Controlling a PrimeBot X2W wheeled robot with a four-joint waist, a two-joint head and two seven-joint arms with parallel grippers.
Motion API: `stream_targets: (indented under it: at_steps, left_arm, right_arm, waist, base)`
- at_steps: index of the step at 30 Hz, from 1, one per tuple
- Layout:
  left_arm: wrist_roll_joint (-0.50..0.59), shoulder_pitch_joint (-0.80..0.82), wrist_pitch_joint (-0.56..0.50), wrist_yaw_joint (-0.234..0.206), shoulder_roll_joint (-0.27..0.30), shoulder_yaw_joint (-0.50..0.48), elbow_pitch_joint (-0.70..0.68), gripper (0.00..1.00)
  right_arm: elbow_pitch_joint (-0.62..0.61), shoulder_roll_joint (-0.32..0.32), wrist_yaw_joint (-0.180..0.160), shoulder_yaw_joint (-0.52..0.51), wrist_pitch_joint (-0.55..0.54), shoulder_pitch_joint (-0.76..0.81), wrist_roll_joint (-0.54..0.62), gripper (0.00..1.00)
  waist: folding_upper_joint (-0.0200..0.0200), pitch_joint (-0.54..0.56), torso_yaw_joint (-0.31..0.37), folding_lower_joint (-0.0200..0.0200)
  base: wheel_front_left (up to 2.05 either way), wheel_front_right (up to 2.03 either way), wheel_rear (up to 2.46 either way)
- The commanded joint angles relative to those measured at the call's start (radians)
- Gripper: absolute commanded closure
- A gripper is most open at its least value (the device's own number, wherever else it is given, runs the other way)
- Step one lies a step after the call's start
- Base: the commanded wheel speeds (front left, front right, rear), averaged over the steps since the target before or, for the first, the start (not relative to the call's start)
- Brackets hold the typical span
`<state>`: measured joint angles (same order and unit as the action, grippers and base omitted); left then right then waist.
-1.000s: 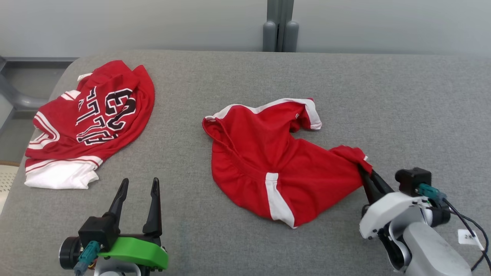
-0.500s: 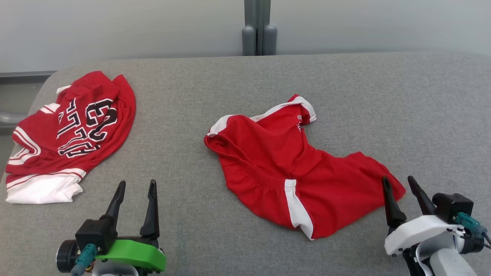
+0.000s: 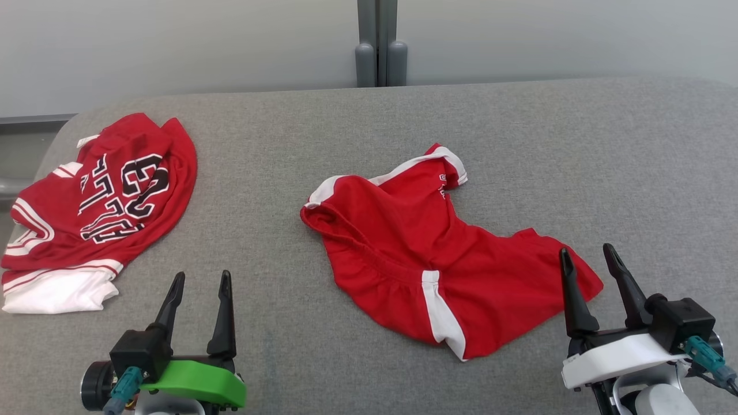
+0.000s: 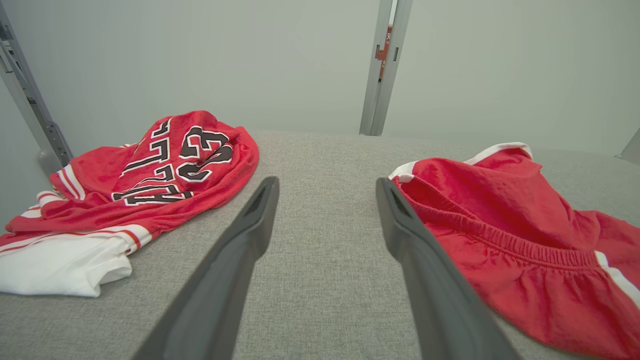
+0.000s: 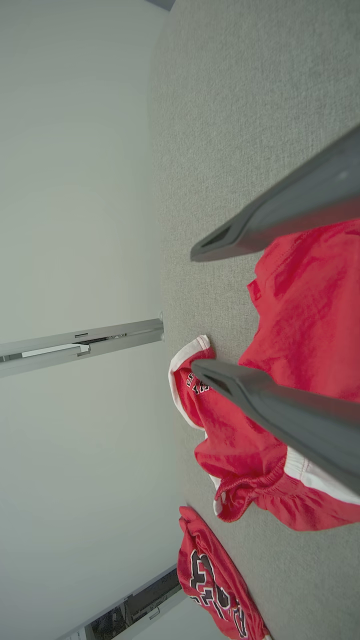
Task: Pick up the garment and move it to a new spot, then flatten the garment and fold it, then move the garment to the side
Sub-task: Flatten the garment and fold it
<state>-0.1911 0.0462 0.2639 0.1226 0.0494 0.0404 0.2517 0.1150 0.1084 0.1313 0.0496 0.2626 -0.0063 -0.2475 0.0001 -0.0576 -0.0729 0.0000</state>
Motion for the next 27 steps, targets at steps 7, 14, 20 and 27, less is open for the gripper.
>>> stream_targets:
  at_steps: [7,14,20,27]
  left_arm:
    - [0.017,0.008,0.001,0.004,0.004,0.004,0.006,0.00]
    - [0.045,0.070,0.001,0.008,0.024,0.085,0.032,0.00]
    - [0.031,0.201,0.001,0.009,0.048,0.266,0.080,0.00]
    - [-0.033,0.372,-0.028,0.009,0.075,0.487,0.171,0.00]
  right_arm:
    - [-0.037,-0.033,-0.001,-0.008,0.003,0.035,0.018,0.00]
    - [-0.025,-0.042,-0.001,-0.004,0.003,0.018,0.025,0.00]
    - [-0.002,-0.043,-0.001,0.007,0.003,-0.001,0.032,0.00]
    - [0.020,-0.038,-0.001,0.010,0.003,-0.023,0.030,0.00]
  waist:
    - [-0.0001,-0.004,0.025,0.0000]
    - [-0.0001,-0.009,0.063,0.0000]
    - [-0.0001,-0.025,0.112,0.0000]
    - [-0.0001,-0.050,0.174,0.0000]
  base:
    - [0.00,0.00,0.00]
    - [0.00,0.00,0.00]
    - [0.00,0.00,0.00]
    - [0.00,0.00,0.00]
